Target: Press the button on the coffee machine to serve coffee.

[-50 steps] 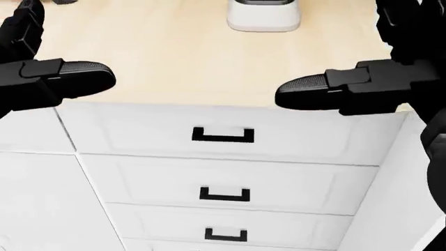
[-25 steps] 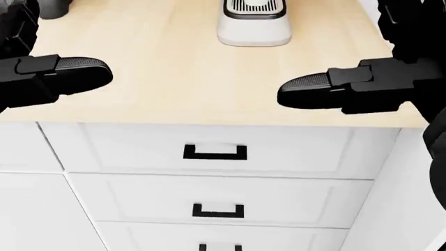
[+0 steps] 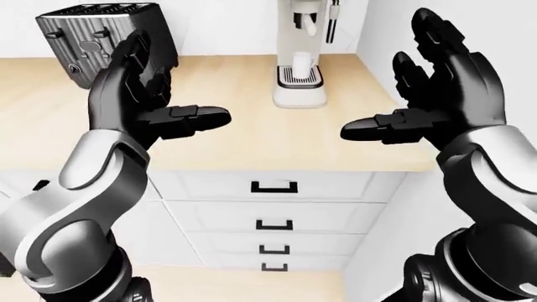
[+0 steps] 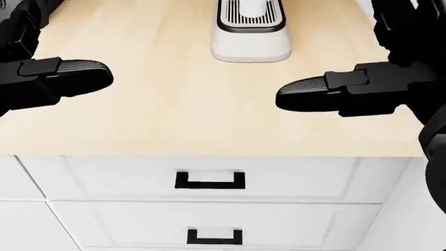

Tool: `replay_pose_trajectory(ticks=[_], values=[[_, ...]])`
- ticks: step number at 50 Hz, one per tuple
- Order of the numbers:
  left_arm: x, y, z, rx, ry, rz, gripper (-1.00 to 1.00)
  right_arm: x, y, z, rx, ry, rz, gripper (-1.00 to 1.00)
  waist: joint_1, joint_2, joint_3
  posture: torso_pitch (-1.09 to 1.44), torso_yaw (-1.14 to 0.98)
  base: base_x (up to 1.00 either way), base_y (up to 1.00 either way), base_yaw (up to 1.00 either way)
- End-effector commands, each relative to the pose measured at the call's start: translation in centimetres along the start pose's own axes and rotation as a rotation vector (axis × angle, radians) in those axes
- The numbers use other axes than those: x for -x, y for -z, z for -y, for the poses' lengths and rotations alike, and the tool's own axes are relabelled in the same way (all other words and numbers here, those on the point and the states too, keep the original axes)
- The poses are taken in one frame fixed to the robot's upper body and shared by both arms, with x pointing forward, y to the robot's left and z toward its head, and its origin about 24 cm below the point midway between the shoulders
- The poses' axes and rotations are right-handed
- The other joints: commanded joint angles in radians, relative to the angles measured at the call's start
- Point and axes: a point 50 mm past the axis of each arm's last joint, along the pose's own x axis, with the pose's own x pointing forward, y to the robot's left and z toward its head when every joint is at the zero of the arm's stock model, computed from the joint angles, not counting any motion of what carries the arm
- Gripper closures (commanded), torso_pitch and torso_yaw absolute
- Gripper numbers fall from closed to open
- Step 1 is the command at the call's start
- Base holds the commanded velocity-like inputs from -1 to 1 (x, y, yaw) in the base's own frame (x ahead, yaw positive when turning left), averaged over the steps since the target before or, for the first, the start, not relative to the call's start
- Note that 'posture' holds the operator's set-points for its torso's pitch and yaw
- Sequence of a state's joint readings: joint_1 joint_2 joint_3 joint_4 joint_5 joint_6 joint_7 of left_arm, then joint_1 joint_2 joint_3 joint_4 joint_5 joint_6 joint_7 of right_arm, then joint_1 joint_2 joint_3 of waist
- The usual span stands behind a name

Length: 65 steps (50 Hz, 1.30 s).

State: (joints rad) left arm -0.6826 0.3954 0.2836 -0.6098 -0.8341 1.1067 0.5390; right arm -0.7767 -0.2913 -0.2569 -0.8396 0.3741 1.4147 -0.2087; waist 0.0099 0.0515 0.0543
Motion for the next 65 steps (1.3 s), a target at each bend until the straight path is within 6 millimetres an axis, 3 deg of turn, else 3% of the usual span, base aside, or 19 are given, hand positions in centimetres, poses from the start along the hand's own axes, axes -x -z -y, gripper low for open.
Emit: replay_pose_trajectory(ticks=[1, 6, 8, 9, 11, 18, 20, 22, 23, 25, 31, 36, 37, 38, 45, 49, 50, 56, 65], values=[[0.40, -1.68, 0.53, 0.012, 0.033, 0.097, -1.00, 0.32, -1.53, 0.51, -0.004, 0.039, 0.097, -1.00, -0.005, 0.000, -0.025, 0.00, 0.00, 0.23, 0.00, 0.00], [0.43, -1.74, 0.53, 0.012, 0.033, 0.097, -1.00, 0.29, -1.50, 0.52, -0.004, 0.039, 0.095, -1.00, 0.004, -0.052, -0.017, 0.00, 0.00, 0.24, 0.00, 0.00], [0.42, -1.73, 0.54, 0.011, 0.033, 0.097, -1.00, 0.28, -1.52, 0.52, -0.004, 0.039, 0.096, -1.00, 0.008, -0.103, -0.029, 0.00, 0.00, 0.23, 0.00, 0.00], [0.38, -1.71, 0.52, 0.012, 0.033, 0.097, -1.00, 0.28, -1.51, 0.51, -0.004, 0.039, 0.095, -1.00, 0.014, -0.111, -0.040, 0.00, 0.00, 0.24, 0.00, 0.00], [0.37, -1.71, 0.50, 0.012, 0.032, 0.097, -1.00, 0.28, -1.51, 0.49, -0.005, 0.038, 0.096, -1.00, 0.006, -0.108, -0.022, 0.00, 0.00, 0.23, 0.00, 0.00], [0.41, -1.76, 0.50, 0.013, 0.032, 0.098, -1.00, 0.34, -1.59, 0.43, -0.006, 0.036, 0.098, -1.00, -0.010, -0.050, -0.010, 0.00, 0.00, 0.24, 0.00, 0.00], [0.38, -1.70, 0.46, 0.012, 0.032, 0.099, -1.00, 0.35, -1.55, 0.44, -0.006, 0.036, 0.098, -1.00, -0.017, -0.019, -0.014, 0.00, 0.00, 0.24, 0.00, 0.00], [0.38, -1.69, 0.47, 0.012, 0.032, 0.098, -1.00, 0.34, -1.52, 0.43, -0.005, 0.035, 0.097, -1.00, -0.024, 0.041, -0.033, 0.00, 0.00, 0.24, 0.00, 0.00], [0.37, -1.66, 0.46, 0.012, 0.032, 0.098, -1.00, 0.36, -1.59, 0.39, -0.005, 0.035, 0.098, -1.00, -0.013, 0.011, -0.027, 0.00, 0.00, 0.23, 0.00, 0.00], [0.34, -1.64, 0.45, 0.012, 0.032, 0.098, -1.00, 0.36, -1.59, 0.41, -0.004, 0.035, 0.098, -1.00, -0.014, 0.027, -0.022, 0.00, 0.00, 0.24, 0.00, 0.00], [0.40, -1.70, 0.49, 0.011, 0.032, 0.098, -1.00, 0.33, -1.53, 0.38, -0.004, 0.034, 0.098, -1.00, 0.000, -0.023, -0.020, 0.00, 0.00, 0.24, 0.00, 0.00], [0.43, -1.77, 0.51, 0.011, 0.032, 0.099, -1.00, 0.34, -1.52, 0.36, -0.004, 0.033, 0.097, -1.00, 0.016, -0.105, -0.044, 0.00, 0.00, 0.24, 0.00, 0.00], [0.44, -1.78, 0.52, 0.011, 0.032, 0.099, -1.00, 0.34, -1.53, 0.35, -0.003, 0.033, 0.098, -1.00, 0.002, -0.090, -0.029, 0.00, 0.00, 0.24, 0.00, 0.00], [0.43, -1.77, 0.53, 0.011, 0.032, 0.099, -1.00, 0.35, -1.55, 0.33, -0.004, 0.032, 0.098, -1.00, 0.007, -0.107, -0.021, 0.00, 0.00, 0.23, 0.00, 0.00], [0.44, -1.85, 0.52, 0.011, 0.032, 0.100, -1.00, 0.29, -1.45, 0.31, -0.002, 0.031, 0.094, -1.00, -0.009, -0.055, -0.011, 0.00, 0.00, 0.22, 0.00, 0.00], [0.42, -1.80, 0.49, 0.011, 0.031, 0.100, -1.00, 0.29, -1.46, 0.31, -0.002, 0.033, 0.092, -1.00, -0.021, 0.022, -0.036, 0.00, 0.00, 0.07, 0.00, 0.00], [0.40, -1.76, 0.47, 0.011, 0.031, 0.100, -1.00, 0.29, -1.44, 0.30, -0.001, 0.033, 0.091, -1.00, -0.020, -0.003, -0.021, 0.00, 0.00, 0.00, 0.00, 0.00], [0.41, -1.80, 0.47, 0.011, 0.031, 0.100, -1.00, 0.23, -1.35, 0.32, 0.002, 0.033, 0.087, -1.00, -0.018, -0.046, -0.019, 0.00, 0.00, 0.00, 0.00, 0.00], [0.35, -1.78, 0.41, 0.013, 0.030, 0.101, -1.00, 0.18, -1.27, 0.31, 0.002, 0.033, 0.088, -1.00, -0.010, -0.043, -0.021, 0.00, 0.00, 0.00, 0.00, 0.00]])
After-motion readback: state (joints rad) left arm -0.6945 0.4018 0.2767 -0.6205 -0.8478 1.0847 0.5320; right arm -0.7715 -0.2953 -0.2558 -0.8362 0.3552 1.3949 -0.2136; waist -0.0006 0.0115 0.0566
